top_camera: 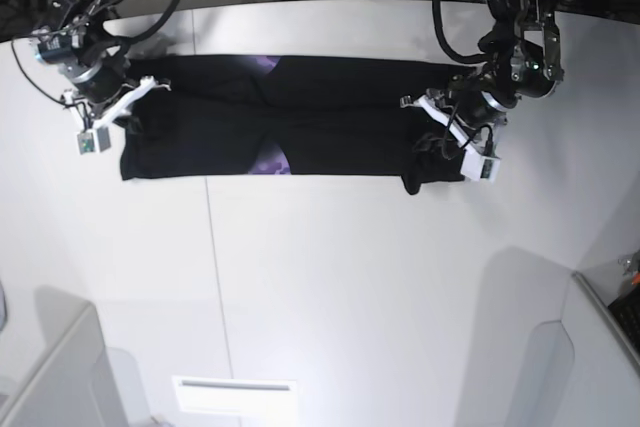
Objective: Fold the T-shirt properly
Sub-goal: 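Fold the strip end with the left gripper toward the right gripper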
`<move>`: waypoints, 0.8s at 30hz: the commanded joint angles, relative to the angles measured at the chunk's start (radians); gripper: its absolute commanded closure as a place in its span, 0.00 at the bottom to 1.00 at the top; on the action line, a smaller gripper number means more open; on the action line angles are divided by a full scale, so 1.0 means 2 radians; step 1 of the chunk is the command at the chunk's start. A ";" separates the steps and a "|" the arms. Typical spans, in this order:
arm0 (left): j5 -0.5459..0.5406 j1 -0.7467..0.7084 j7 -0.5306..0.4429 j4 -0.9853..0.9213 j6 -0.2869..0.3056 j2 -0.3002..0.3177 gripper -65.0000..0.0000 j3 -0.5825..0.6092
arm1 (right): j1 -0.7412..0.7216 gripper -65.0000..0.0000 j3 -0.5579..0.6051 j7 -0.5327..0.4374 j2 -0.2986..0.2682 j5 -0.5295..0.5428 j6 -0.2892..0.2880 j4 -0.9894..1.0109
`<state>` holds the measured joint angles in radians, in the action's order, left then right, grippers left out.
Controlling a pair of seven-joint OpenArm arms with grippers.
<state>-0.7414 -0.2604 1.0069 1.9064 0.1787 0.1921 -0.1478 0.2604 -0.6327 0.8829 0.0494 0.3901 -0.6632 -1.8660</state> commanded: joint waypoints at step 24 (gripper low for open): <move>-0.009 0.031 -0.008 -0.005 -0.021 -0.023 1.00 0.079 | -0.003 1.00 -0.002 -0.011 -0.004 0.009 0.000 -0.009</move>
<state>-0.7414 -0.2050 1.0058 1.8839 0.1333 0.1497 0.0101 0.2611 -0.6346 0.8833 0.0498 0.3897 -0.6632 -1.8660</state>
